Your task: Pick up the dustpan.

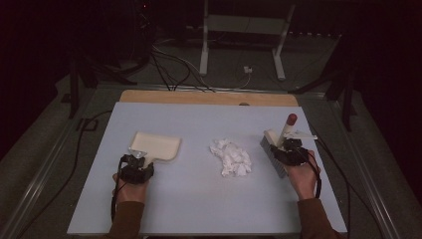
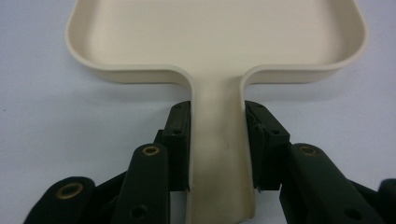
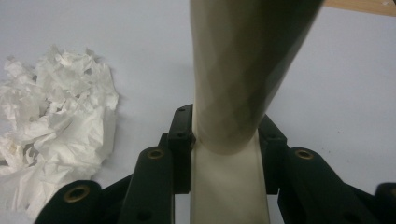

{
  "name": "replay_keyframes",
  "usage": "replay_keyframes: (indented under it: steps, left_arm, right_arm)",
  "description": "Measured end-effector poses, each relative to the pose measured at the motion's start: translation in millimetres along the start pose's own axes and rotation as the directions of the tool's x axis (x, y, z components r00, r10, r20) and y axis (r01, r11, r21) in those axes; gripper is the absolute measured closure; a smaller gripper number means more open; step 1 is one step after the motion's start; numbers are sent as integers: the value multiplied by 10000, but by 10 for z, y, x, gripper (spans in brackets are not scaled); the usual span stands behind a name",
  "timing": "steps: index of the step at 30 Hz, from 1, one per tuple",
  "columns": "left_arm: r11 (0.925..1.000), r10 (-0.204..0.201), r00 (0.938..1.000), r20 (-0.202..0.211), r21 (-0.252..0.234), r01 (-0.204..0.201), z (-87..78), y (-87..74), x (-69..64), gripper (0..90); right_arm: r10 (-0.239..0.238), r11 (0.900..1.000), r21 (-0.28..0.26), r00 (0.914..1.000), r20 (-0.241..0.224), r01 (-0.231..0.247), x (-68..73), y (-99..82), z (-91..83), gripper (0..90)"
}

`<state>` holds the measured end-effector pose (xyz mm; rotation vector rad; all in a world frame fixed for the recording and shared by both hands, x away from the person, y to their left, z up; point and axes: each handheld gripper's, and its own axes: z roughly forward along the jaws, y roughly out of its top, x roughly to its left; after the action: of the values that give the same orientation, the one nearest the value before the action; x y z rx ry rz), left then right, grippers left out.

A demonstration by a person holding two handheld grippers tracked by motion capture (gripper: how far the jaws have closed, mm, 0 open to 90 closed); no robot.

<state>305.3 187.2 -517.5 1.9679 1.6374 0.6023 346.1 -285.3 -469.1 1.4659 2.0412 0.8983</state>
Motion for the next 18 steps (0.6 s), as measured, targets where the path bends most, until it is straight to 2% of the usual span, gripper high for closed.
replay_keyframes:
  steps: [9,18]
  left_arm:
    - [9998,124,9983,571,144,-133,-68,56,94,666]
    - [9985,545,9930,1051,-142,-533,-230,125,203,667]
  right_arm:
    - [117,9999,-21,9999,-67,-117,-19,-2,2,668]
    - [111,9999,-40,9999,-71,-112,-15,-5,1,668]
